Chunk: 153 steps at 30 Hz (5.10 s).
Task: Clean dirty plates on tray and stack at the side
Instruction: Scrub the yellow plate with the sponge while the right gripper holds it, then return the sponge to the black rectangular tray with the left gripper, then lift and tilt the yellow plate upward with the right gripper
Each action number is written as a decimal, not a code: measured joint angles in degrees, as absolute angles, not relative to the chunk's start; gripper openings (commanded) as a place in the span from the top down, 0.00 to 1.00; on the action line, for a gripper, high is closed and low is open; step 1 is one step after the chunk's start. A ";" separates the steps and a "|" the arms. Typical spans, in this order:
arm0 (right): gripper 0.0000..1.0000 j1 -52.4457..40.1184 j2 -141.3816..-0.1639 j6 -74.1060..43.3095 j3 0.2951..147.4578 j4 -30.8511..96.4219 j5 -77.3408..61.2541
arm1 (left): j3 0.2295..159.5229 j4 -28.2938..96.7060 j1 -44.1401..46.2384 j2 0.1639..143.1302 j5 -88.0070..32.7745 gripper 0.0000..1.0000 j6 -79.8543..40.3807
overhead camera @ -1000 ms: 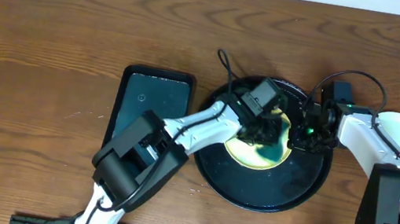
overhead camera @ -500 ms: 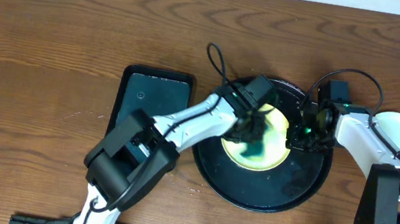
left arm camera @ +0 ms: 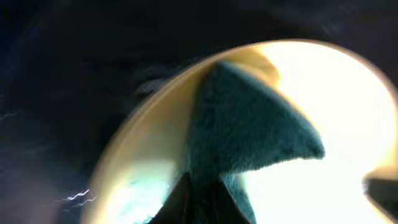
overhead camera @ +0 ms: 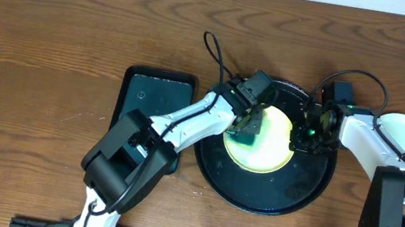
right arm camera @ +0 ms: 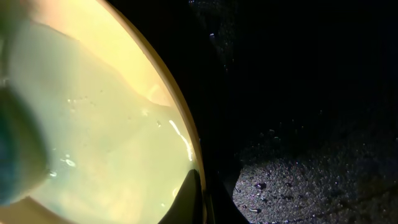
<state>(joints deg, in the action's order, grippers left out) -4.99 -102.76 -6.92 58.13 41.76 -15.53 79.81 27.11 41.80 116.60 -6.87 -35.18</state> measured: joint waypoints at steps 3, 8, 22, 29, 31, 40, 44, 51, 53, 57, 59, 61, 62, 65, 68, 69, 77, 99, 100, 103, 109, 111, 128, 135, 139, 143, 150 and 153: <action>0.99 -4.99 -102.76 -6.92 58.13 41.76 -15.53 | 79.11 21.65 42.37 117.12 -12.47 0.93 -36.73; 0.99 -4.99 -102.76 -6.92 58.13 41.76 -15.51 | 78.87 15.70 44.05 118.78 -18.17 0.93 -40.34; 0.99 -5.89 -102.80 -6.66 58.11 42.41 -16.99 | 83.31 31.03 45.41 120.11 -13.87 0.93 -37.98; 0.99 -6.17 -102.89 -6.42 58.11 42.37 -17.34 | 85.27 43.16 47.03 119.81 7.53 0.93 -36.56; 0.99 -6.17 -102.91 -6.42 58.11 42.39 -17.61 | 85.27 44.05 47.75 119.79 11.99 0.93 -35.73; 0.99 -6.20 -103.07 -6.44 58.13 41.89 -19.81 | 86.85 48.95 48.10 121.05 21.41 0.92 -34.02; 0.99 -6.20 -103.07 -6.42 58.13 41.87 -20.34 | 88.64 52.16 48.07 121.25 21.45 0.93 -34.02; 0.99 -6.20 -103.07 -6.44 58.13 41.93 -19.94 | 88.53 55.29 44.40 113.51 17.61 0.86 -33.85; 0.99 -6.20 -103.07 -6.44 58.15 41.89 -19.62 | 88.49 56.38 41.74 108.79 16.14 0.84 -33.56; 0.96 -6.20 -103.07 -6.24 58.15 40.82 -18.68 | 88.64 59.88 35.77 98.91 14.96 0.83 -33.08; 0.99 -6.17 -103.09 -6.26 58.13 39.79 -18.20 | 88.66 61.98 33.41 96.51 14.68 0.83 -32.49; 0.99 -6.20 -103.09 -5.96 58.13 38.92 -17.89 | 88.51 63.40 30.44 95.64 14.41 0.83 -31.42; 0.99 -6.17 -103.09 -5.85 58.13 38.79 -17.80 | 88.14 63.59 29.02 95.61 14.31 0.83 -31.00; 0.99 -6.17 -103.09 -5.80 58.54 40.23 -17.26 | 83.74 62.04 24.82 95.64 13.34 0.83 -29.63; 0.99 -6.22 -102.72 -5.87 59.09 42.65 -15.25 | 77.30 57.69 21.82 95.81 10.31 0.83 -28.03; 0.99 -6.24 -102.45 -5.93 59.13 43.24 -14.41 | 75.57 56.51 21.15 95.92 9.21 0.83 -27.73; 0.99 -13.10 -88.60 -6.31 61.12 45.39 2.02 | 68.71 53.34 16.03 96.44 -0.58 0.68 -24.95; 0.99 -34.26 -69.10 -0.30 62.00 45.65 36.03 | 68.71 53.71 12.53 74.67 -10.66 0.18 -19.18; 0.99 -35.68 -69.10 0.32 62.00 45.80 37.45 | 68.71 53.74 12.51 74.72 -10.63 0.18 -19.18; 0.99 -39.57 -69.10 1.32 62.00 46.02 41.78 | 68.71 53.71 12.53 74.78 -10.66 0.17 -19.18; 0.99 -45.36 -69.10 2.61 62.00 46.04 49.50 | 68.71 53.71 12.51 74.78 -10.66 0.17 -19.18; 0.99 -46.35 -69.10 2.98 62.00 46.06 50.76 | 68.71 53.71 12.51 74.78 -10.66 0.17 -19.18; 0.99 -51.83 -69.10 16.05 62.00 46.09 53.87 | 68.71 53.71 12.51 74.78 -10.66 0.17 -19.18; 0.99 -52.93 -69.10 21.30 62.00 46.48 53.95 | 68.69 53.71 12.51 74.78 -10.66 0.17 -19.18; 0.99 -53.54 -69.10 22.31 62.00 46.59 54.35 | 68.71 53.71 12.51 74.78 -10.66 0.17 -19.18; 0.99 -53.54 -69.10 22.90 62.00 46.61 55.59 | 68.71 53.71 12.51 74.78 -10.66 0.16 -19.18; 0.99 -53.54 -69.10 23.09 62.00 46.61 56.49 | 68.71 53.74 12.51 74.78 -10.66 0.16 -19.18; 0.99 -53.54 -69.10 23.09 62.00 46.61 56.62 | 68.71 53.71 12.51 74.78 -10.66 0.16 -19.18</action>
<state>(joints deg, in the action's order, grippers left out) -53.54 -69.10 23.09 62.00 46.61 56.62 68.71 53.71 12.51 74.78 -10.66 -19.18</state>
